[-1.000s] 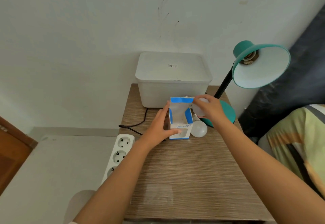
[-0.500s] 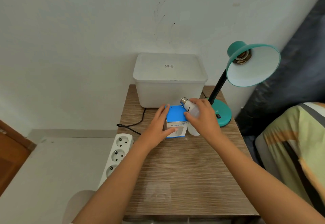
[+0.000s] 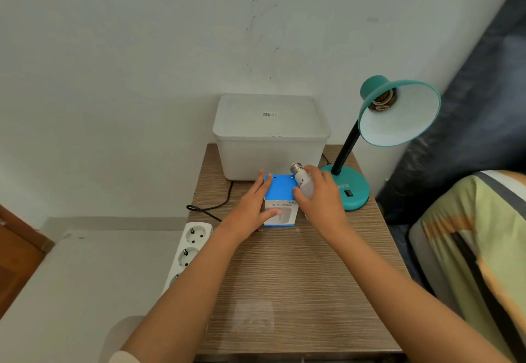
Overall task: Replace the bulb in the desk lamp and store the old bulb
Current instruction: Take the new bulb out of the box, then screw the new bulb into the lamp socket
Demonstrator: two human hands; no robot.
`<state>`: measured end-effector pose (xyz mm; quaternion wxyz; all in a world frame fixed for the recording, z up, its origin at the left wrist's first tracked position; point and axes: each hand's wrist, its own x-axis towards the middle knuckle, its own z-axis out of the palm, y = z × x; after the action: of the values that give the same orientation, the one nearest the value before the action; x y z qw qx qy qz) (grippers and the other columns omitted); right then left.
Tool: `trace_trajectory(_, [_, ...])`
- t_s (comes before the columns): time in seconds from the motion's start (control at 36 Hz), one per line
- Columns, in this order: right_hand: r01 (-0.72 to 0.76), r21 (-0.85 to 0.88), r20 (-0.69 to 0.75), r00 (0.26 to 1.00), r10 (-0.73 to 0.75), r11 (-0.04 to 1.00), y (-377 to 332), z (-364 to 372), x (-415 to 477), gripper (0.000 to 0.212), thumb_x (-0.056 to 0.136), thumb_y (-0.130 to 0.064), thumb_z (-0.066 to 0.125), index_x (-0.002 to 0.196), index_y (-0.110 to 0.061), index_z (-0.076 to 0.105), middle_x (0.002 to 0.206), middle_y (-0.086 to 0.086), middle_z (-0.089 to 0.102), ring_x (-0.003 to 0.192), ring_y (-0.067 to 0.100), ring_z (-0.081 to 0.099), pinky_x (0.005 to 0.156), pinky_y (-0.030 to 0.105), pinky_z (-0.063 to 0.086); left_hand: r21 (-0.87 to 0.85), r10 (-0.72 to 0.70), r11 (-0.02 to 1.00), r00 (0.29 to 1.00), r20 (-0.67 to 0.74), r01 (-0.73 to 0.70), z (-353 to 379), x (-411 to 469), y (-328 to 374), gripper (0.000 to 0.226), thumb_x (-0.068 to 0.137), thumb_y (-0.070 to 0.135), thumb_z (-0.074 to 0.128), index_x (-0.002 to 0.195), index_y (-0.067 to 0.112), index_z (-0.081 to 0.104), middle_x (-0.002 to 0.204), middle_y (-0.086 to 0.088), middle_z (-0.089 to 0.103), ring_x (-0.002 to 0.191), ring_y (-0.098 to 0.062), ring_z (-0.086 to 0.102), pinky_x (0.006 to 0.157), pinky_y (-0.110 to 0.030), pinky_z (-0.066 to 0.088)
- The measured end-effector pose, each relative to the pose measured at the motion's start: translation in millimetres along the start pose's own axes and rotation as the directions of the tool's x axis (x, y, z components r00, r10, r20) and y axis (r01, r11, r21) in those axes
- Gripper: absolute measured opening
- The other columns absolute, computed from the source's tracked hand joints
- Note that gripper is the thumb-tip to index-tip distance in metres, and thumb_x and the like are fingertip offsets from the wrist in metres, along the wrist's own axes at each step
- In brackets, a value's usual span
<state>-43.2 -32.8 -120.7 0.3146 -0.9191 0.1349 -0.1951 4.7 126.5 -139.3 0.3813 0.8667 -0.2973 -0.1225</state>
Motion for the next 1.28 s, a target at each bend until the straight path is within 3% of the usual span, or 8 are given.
trace_trajectory(0.25, [-0.05,0.044,-0.019,0.999,0.051,0.998,0,-3,1,0.049,0.084,-0.024,0.06,0.129,-0.017,0.044,0.116,0.011,0.05,0.1,0.023,0.05,0.078,0.029,0.043,-0.027,-0.039,0.999,0.999,0.017,0.04,2,4,7,0.083,0.09,0.025,0.06,0.15,0.023,0.002,0.159,0.006,-0.009,0.144,-0.012,0.01,0.11,-0.03,0.034])
trace_trajectory(0.39, [-0.069,0.05,-0.009,0.998,0.07,0.996,4,-11,1,0.045,0.083,-0.024,0.06,0.125,-0.017,0.048,0.112,0.01,0.052,0.098,0.024,0.051,0.074,0.03,0.039,-0.082,-0.074,0.994,0.997,-0.015,0.073,7,8,14,0.083,0.087,0.022,0.064,0.15,0.018,0.009,0.159,0.001,0.002,0.143,-0.013,0.012,0.102,-0.015,0.023])
trace_trajectory(0.56, [-0.096,0.096,-0.006,0.995,0.097,0.991,2,-29,0,0.041,0.079,-0.021,0.063,0.118,-0.017,0.054,0.1,0.004,0.054,0.088,0.019,0.052,0.07,0.028,0.038,-0.055,-0.106,0.993,0.994,-0.021,0.105,11,11,20,0.085,0.085,0.023,0.067,0.15,0.015,0.013,0.158,-0.002,0.008,0.141,-0.015,0.018,0.097,-0.014,0.022])
trace_trajectory(0.72, [-0.107,0.172,-0.036,0.993,0.115,0.979,-4,-54,-8,0.04,0.077,-0.023,0.065,0.115,-0.018,0.057,0.103,0.006,0.06,0.087,0.018,0.054,0.068,0.026,0.045,-0.051,-0.108,0.993,0.994,0.003,0.108,7,6,33,0.091,0.084,0.026,0.069,0.15,0.017,0.007,0.158,0.0,-0.012,0.145,-0.017,0.005,0.108,-0.022,0.019])
trace_trajectory(0.86, [-0.092,0.239,-0.109,0.987,0.121,0.967,-19,-99,-12,0.033,0.076,-0.022,0.066,0.109,-0.018,0.061,0.095,0.001,0.062,0.086,0.019,0.058,0.074,0.034,0.049,-0.017,0.043,0.999,0.997,-0.067,-0.044,-12,10,72,0.098,0.08,0.033,0.072,0.15,0.02,0.005,0.157,0.007,-0.016,0.144,-0.008,0.0,0.11,-0.023,0.013])
trace_trajectory(1.06, [-0.102,0.433,-0.205,0.956,0.208,0.895,-24,-169,1,0.031,0.081,-0.025,0.065,0.11,-0.021,0.057,0.093,-0.005,0.053,0.074,0.004,0.049,0.06,0.018,0.04,0.023,0.297,0.955,0.953,-0.063,-0.296,-29,48,153,0.103,0.075,0.022,0.077,0.15,0.026,0.005,0.159,0.005,-0.004,0.144,-0.007,0.002,0.107,-0.017,0.009])
trace_trajectory(1.14, [-0.193,0.579,-0.087,0.952,0.295,0.792,-22,-187,17,0.033,0.08,-0.026,0.064,0.111,-0.023,0.051,0.11,0.002,0.052,0.084,0.01,0.051,0.066,0.026,0.045,0.017,0.345,0.939,0.938,-0.017,-0.345,-28,69,171,0.11,0.072,0.015,0.079,0.149,0.031,0.001,0.159,0.005,-0.004,0.145,-0.008,0.001,0.112,-0.021,0.01])
trace_trajectory(1.28, [-0.322,0.577,0.085,0.938,0.337,0.75,-15,-190,37,0.049,0.076,-0.016,0.062,0.12,-0.02,0.041,0.113,0.008,0.047,0.099,0.023,0.051,0.089,0.042,0.048,0.001,0.434,0.901,0.901,0.025,-0.434,-23,94,178,0.117,0.071,0.007,0.078,0.136,0.056,-0.005,0.158,0.011,-0.004,0.144,-0.003,-0.002,0.107,-0.011,0.011])
